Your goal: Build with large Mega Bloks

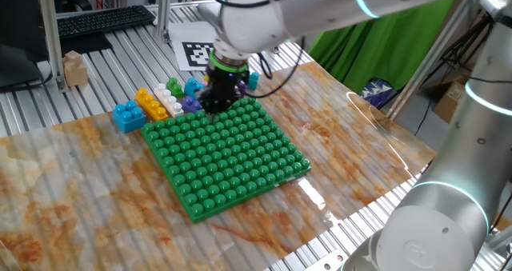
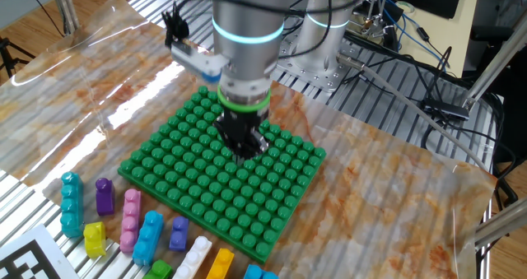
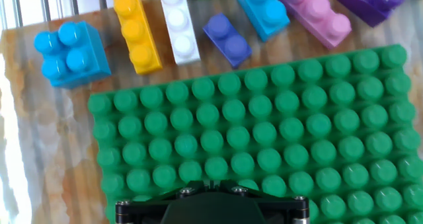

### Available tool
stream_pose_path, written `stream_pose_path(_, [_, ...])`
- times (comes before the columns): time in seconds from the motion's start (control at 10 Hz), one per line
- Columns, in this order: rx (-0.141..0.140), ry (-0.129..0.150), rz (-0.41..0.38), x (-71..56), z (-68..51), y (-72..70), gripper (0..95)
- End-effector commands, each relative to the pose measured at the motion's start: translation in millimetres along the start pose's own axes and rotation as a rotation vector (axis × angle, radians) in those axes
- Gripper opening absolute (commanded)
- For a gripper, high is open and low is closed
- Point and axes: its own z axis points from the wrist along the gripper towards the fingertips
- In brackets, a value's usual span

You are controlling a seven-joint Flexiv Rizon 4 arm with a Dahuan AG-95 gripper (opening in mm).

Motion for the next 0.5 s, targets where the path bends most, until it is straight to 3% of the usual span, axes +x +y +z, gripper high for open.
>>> stream_pose_path(0.1, [0.006,0.019,0.003,-11.4,5.3,7.5,0.0])
stream_pose_path(0.5, [0.005,0.023,0.024,-31.5,10.4,23.1,0.0])
